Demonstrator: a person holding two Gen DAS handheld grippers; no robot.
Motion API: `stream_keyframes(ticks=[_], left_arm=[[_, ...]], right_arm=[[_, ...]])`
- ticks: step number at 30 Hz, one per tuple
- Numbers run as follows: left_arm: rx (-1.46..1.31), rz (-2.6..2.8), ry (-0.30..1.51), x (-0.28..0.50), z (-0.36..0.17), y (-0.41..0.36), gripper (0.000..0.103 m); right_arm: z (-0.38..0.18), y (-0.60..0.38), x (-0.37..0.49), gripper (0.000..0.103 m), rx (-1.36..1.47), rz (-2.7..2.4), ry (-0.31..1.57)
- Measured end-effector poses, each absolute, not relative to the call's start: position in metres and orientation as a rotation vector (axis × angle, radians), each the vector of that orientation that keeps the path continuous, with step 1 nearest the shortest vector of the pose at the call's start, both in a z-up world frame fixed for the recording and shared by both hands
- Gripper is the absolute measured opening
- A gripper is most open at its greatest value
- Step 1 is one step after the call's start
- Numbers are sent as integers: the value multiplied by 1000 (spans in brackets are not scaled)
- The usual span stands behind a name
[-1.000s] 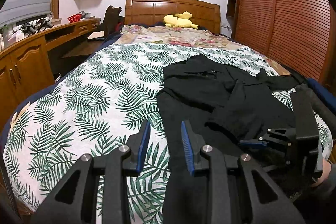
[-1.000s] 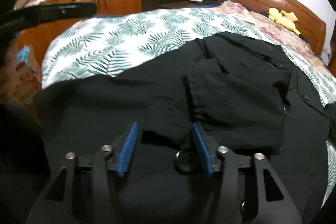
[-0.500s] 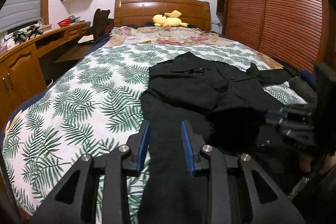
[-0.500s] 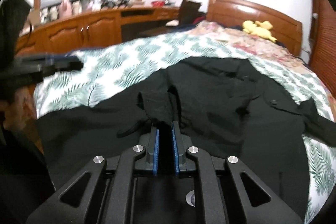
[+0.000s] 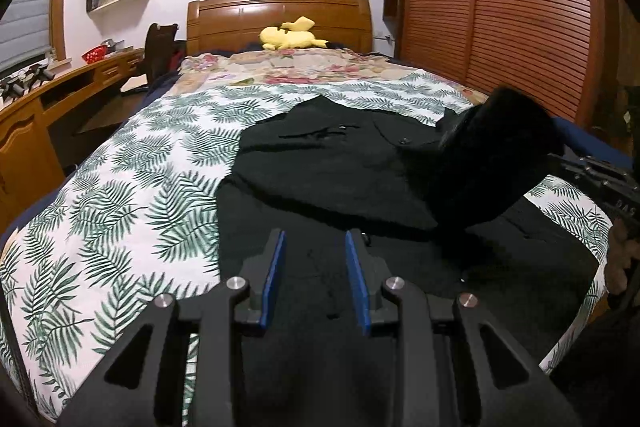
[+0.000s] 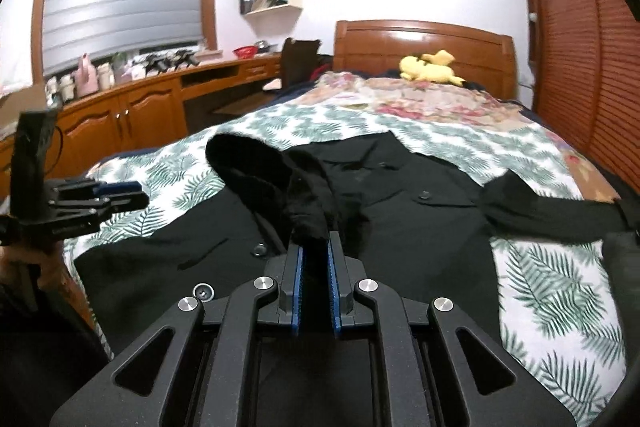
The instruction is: Fold large clothes
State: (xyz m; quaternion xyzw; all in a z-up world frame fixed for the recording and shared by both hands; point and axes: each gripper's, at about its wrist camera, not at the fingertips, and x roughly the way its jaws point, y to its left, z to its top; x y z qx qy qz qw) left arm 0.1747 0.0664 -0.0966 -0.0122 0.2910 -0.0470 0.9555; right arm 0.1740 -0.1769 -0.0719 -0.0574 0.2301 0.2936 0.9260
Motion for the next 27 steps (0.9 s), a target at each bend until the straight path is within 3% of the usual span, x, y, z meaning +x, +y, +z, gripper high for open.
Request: stream_keyframes(ticks=[17, 20, 21, 22, 27], left_arm=[[22, -173, 602, 185, -100, 9, 28], [34, -177, 600, 184, -100, 2, 28], [35, -180, 601, 183, -100, 0, 28], [36, -182, 603, 183, -100, 0, 28], [53, -188, 606, 180, -104, -7, 28]], right_arm=[[-109, -227, 178, 9, -110, 445, 638], [-104, -231, 177, 25, -122, 414, 608], [-102, -235, 176, 41, -126, 407, 590], [-99, -238, 175, 51, -123, 408, 578], [-87, -246, 175, 51, -85, 454, 542]])
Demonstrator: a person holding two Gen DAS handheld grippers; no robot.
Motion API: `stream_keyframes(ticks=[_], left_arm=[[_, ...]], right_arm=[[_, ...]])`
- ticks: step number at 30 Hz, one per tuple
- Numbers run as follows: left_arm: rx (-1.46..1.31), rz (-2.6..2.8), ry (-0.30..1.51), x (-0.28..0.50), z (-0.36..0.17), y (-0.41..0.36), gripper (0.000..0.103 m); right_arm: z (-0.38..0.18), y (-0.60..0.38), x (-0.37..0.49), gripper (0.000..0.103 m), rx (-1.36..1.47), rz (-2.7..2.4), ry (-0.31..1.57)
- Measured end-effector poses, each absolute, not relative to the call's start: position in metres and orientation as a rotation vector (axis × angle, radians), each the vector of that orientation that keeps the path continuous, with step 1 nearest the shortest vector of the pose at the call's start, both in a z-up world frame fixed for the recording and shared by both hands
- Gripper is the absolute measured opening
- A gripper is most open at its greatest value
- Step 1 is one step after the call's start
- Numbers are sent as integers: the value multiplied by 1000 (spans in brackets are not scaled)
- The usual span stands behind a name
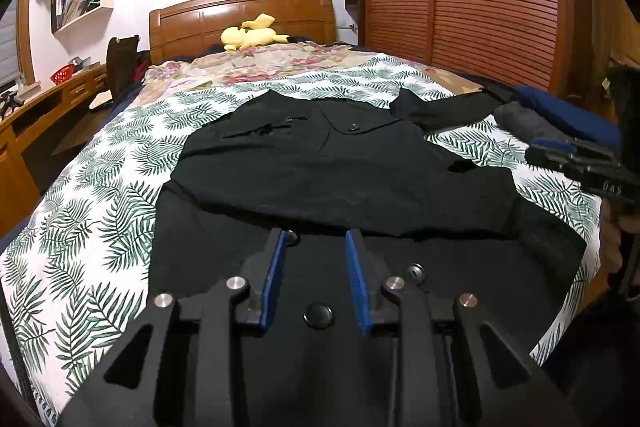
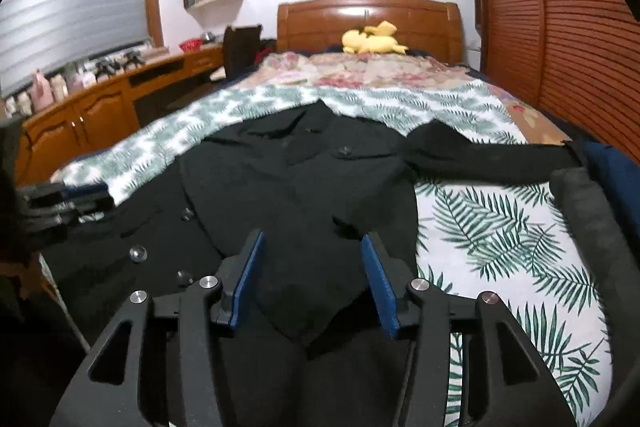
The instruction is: Fold large clothes
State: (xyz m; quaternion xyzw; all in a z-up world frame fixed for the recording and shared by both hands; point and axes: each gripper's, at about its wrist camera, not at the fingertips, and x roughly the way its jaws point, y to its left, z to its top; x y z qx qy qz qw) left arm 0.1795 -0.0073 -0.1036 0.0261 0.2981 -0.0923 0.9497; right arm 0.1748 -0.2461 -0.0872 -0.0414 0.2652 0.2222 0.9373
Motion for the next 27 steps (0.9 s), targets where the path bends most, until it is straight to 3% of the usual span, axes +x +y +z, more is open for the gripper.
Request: stream_keyframes(ticks=[27], left_arm=[[123, -187, 537, 182, -82, -47, 29]], right_arm=[[-136, -223, 231, 51, -176, 429, 734]])
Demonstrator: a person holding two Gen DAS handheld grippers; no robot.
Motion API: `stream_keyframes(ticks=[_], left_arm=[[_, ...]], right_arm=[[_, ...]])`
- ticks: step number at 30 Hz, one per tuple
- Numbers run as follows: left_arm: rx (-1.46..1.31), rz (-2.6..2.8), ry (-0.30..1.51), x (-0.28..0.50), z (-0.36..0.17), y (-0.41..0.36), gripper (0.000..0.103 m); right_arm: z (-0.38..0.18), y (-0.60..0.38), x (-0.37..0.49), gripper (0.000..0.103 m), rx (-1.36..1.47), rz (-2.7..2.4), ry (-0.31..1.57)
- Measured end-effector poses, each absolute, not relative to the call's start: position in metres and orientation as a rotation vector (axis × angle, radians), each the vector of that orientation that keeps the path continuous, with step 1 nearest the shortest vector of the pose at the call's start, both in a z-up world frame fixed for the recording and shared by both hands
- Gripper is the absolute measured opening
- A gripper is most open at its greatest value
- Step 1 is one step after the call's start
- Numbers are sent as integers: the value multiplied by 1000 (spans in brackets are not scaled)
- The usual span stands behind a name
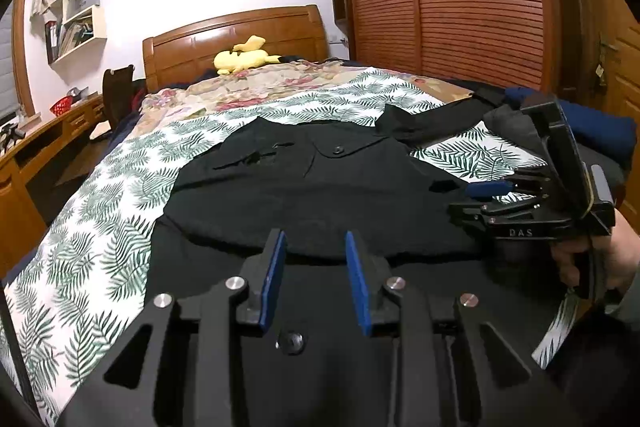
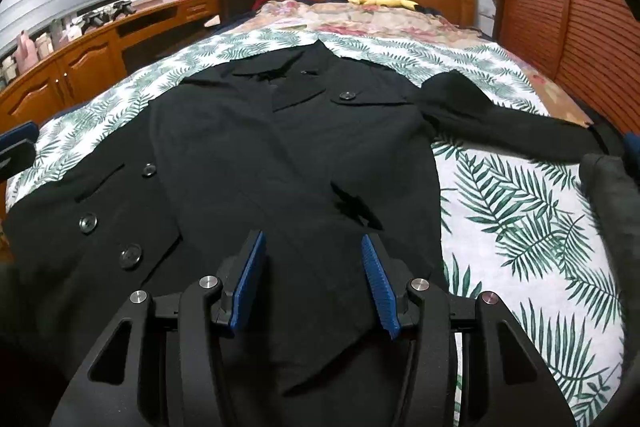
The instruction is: Fold large clothes
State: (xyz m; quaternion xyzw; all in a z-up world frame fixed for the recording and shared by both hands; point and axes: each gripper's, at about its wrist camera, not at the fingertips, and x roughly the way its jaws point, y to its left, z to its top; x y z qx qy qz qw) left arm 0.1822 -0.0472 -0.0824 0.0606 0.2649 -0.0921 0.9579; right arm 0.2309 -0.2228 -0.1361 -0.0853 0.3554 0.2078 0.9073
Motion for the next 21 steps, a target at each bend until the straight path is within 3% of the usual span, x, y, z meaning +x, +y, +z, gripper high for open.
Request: stream_keyframes(ticks=[11, 21], left_arm=[[94, -244, 524, 249, -95, -49, 29], [30, -234, 570, 295, -133, -47, 29]], right_arm=[[-161, -222, 244, 51, -206, 410, 841], [-154, -236, 226, 51, -201, 386, 784]])
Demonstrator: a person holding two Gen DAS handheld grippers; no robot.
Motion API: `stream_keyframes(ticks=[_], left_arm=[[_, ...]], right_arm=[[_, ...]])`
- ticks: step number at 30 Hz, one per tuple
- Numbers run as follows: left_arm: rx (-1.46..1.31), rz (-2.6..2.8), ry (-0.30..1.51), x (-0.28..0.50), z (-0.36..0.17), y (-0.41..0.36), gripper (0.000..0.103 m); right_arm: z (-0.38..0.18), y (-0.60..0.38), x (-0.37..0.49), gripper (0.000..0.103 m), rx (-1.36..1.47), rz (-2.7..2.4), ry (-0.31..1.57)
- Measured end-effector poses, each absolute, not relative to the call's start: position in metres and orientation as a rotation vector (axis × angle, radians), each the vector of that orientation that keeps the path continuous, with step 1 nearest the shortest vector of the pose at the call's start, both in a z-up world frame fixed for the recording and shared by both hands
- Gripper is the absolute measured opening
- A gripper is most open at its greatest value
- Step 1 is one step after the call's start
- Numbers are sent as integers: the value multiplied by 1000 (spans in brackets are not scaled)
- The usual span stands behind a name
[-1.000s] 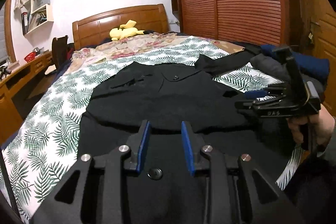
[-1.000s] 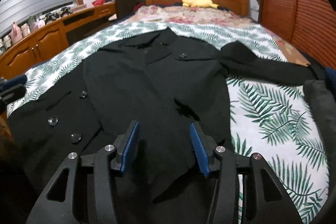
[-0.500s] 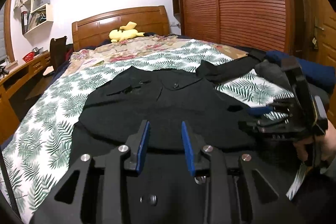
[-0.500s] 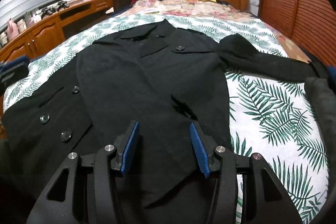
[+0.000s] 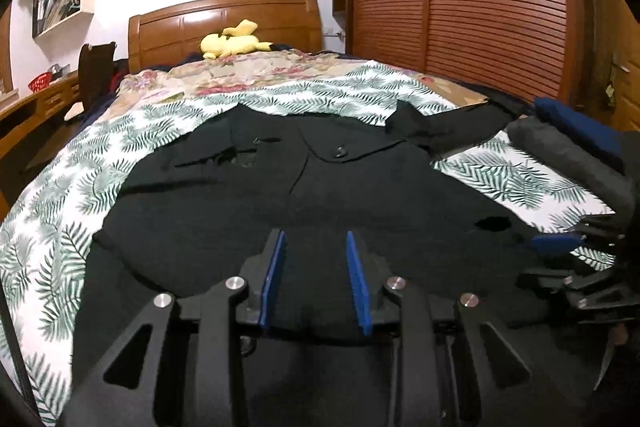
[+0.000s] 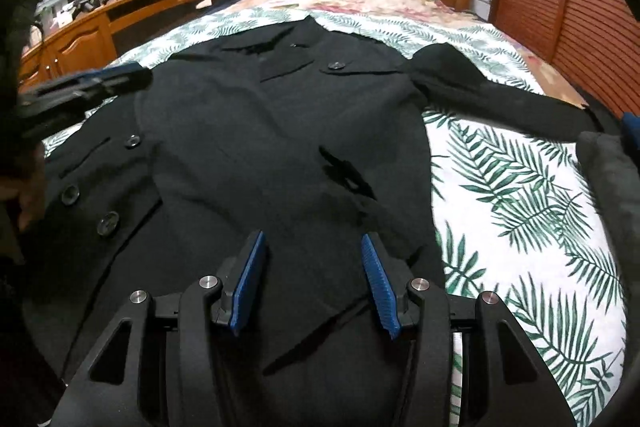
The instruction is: Fold large clothes
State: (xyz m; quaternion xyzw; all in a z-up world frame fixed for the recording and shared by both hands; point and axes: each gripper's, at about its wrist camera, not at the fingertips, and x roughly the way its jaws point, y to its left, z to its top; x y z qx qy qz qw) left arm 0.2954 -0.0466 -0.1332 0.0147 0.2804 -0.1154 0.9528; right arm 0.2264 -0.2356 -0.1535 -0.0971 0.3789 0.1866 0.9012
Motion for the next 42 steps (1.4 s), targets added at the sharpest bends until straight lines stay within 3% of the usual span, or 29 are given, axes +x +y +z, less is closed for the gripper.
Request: stream_keyframes(ticks=[4, 9, 23, 42], left_arm=[[11, -240, 583, 298, -143, -45, 29], [11, -231, 571, 295, -148, -45, 29], [29, -233, 527, 288, -146, -46, 29], [33, -252, 510, 284, -144, -49, 29]], right_arm=[[-149, -250, 229, 61, -145, 366, 758], [-141, -265, 231, 65, -71, 331, 731], [-91, -309, 298, 66, -22, 232, 663], [-144, -411, 458, 66, 246, 65, 833]])
